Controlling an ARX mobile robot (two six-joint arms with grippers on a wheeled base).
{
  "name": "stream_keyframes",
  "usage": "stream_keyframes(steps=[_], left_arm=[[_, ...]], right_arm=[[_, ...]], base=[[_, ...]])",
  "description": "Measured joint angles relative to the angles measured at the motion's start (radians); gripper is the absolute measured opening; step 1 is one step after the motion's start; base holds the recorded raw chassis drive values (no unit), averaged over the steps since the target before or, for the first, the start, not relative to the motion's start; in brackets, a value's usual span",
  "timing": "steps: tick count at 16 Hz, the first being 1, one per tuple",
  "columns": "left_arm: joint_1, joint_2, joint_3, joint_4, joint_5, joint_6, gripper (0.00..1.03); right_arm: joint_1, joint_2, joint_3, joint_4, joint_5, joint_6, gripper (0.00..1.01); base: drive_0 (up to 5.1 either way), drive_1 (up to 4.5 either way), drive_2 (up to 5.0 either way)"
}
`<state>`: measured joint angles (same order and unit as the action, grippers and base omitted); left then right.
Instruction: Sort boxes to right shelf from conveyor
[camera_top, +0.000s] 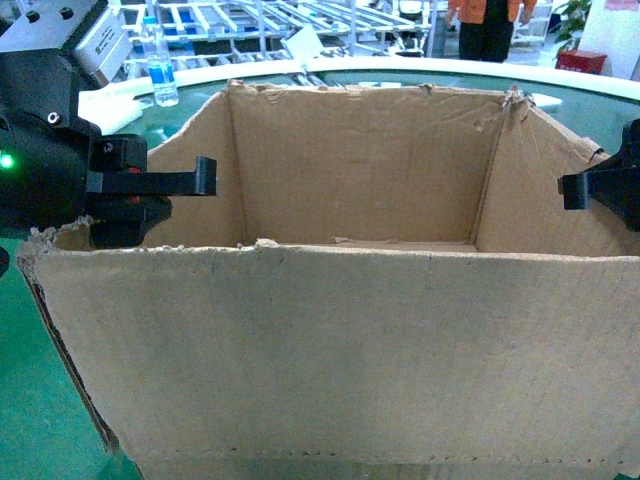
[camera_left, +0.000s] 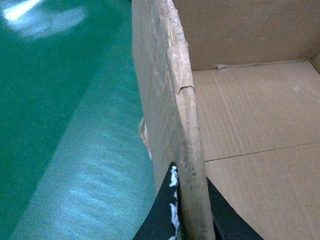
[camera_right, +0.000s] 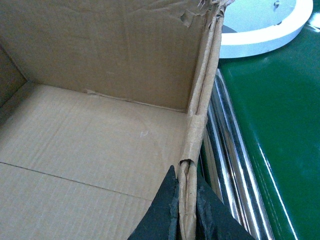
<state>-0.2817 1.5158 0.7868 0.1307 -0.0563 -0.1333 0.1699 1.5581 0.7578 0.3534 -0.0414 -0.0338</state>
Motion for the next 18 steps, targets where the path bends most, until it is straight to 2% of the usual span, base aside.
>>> stream_keyframes(steps=[4, 7, 13, 16, 18], left_arm=[[-0.011, -0.006, -0.007, 0.021, -0.023, -0.009, 0.03], [-0.03, -0.045, -0.011, 0.039, -0.04, 0.011, 0.03], [-0.09, -0.226, 0.005, 0.065, -0.076, 0.045, 0.03], [-0.107, -0.279, 0.005, 0.128, -0.101, 0.07, 0.03], [-0.109, -0.279, 0.002, 0.117, -0.101, 0.082, 0.03]], right_arm=[[-0.009, -0.006, -0.008, 0.026, -0.002, 0.011, 0.04], [-0.036, -0.025, -0.014, 0.045, -0.003, 0.011, 0.04], [-0.114, -0.273, -0.013, 0.017, -0.063, 0.023, 0.04], [-0.127, -0.359, -0.021, 0.066, -0.072, 0.021, 0.04], [-0.132, -0.362, -0.044, 0.077, -0.069, 0.023, 0.04]], base=[[0.0, 0.0, 0.0], [0.0, 0.0, 0.0], [0.0, 0.0, 0.0], [0.0, 0.0, 0.0], [0.0, 0.0, 0.0]])
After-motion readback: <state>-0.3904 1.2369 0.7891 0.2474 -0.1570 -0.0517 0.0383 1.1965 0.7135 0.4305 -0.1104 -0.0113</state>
